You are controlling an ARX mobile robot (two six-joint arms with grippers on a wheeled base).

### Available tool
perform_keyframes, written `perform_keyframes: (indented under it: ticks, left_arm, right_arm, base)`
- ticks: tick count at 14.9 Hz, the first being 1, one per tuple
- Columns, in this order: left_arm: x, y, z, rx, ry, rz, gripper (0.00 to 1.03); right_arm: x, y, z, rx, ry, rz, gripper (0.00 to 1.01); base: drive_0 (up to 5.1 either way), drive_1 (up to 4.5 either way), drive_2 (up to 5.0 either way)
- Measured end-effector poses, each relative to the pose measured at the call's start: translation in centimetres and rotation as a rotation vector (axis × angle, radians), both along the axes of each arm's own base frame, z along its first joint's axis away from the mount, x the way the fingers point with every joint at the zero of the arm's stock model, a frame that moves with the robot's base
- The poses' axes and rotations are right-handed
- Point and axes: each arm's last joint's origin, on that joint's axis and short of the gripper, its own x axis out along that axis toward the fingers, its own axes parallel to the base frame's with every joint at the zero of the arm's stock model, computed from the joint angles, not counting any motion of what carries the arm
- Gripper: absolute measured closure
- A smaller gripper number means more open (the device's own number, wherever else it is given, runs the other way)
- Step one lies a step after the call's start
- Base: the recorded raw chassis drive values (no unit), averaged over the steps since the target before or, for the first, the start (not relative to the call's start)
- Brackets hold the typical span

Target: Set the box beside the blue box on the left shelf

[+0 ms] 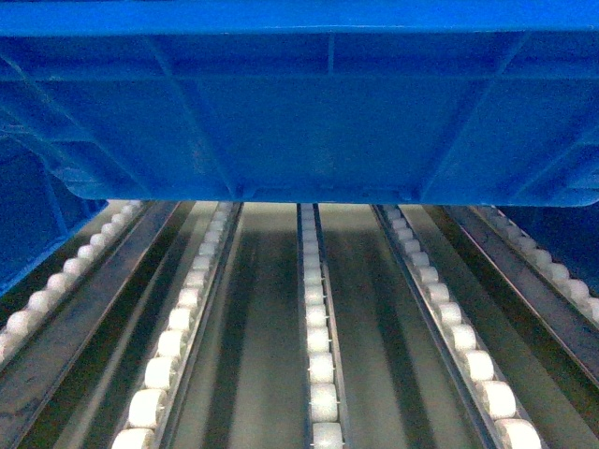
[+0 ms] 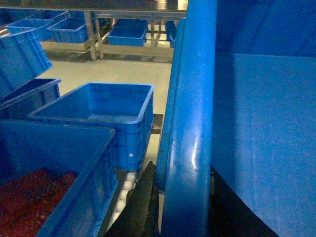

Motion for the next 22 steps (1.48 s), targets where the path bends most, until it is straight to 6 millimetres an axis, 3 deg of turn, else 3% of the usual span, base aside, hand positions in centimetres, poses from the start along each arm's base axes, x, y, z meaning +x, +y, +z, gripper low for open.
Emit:
perform_keyframes:
  ticks: [16, 17, 22]
  left_arm:
    - [0.0, 0.0, 0.0, 0.0, -0.001, 0.0, 0.86]
    - [-0.1, -0.2, 0.2, 0.009, 0.075, 0.039, 0.86]
    - [-0.1, -0.1, -0.8, 0.094, 0.238, 0.066, 0.86]
  right_arm:
    - [0.0, 0.0, 0.0, 0.0, 0.0, 0.0, 0.92]
    - [0.0, 0.0, 0.0, -0.004, 0.0, 0.004, 0.92]
    - [0.0, 0.4, -1.0, 0.039, 0.27, -0.097, 0.92]
  base:
    - [0.0, 0.0, 0.0]
    - [0.0, 0.0, 0.0]
    - [0.0, 0.0, 0.0]
